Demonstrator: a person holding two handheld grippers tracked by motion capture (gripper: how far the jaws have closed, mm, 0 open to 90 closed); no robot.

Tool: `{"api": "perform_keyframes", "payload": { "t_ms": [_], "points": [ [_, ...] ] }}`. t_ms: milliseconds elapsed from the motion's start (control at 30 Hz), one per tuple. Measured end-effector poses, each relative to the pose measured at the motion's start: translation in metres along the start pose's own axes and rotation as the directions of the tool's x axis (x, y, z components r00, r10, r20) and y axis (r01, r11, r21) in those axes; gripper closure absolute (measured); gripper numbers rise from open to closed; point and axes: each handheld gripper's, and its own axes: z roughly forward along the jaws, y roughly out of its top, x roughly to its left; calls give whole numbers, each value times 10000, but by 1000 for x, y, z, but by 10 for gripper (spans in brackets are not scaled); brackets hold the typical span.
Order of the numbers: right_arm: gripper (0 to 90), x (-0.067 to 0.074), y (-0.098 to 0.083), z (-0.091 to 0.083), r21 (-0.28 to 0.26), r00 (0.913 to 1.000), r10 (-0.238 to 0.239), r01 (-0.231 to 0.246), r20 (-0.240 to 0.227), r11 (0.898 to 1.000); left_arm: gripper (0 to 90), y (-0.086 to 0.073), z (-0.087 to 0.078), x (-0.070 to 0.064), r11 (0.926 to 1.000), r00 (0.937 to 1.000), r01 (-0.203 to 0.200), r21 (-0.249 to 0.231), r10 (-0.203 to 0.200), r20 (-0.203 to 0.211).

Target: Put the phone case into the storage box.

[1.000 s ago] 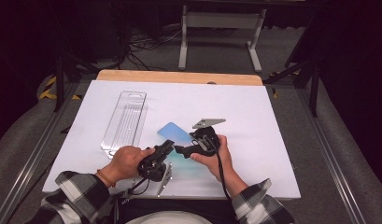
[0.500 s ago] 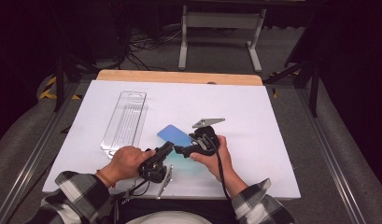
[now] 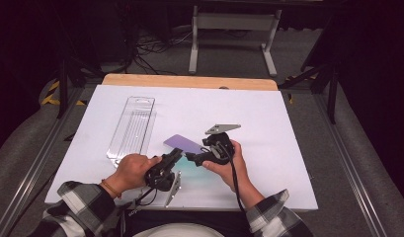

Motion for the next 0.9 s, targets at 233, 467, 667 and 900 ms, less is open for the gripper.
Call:
{"api": "perform_keyframes", "payload": {
  "t_ms": [233, 467, 667, 900],
  "points": [
    [159, 1, 0, -3, -78, 9999, -112, 112, 4, 9999, 816, -2, 0, 2, 9986, 9987, 496, 161, -498, 122],
    [162, 3, 1, -4, -137, 9995, -288, 289, 110, 9995, 817, -3, 1, 4, 9988, 9988, 472, 136, -473, 89],
    [166, 2, 2, -7, -277, 9994, -319, 324, 161, 9991, 819, -4, 1, 5, 9979, 9978, 589, 257, -596, 281],
    [167, 1, 3, -13, -468, 9994, -310, 318, 175, 9984, 819, -4, 0, 7, 9971, 9969, 728, 205, -734, 288]
  ]
}}
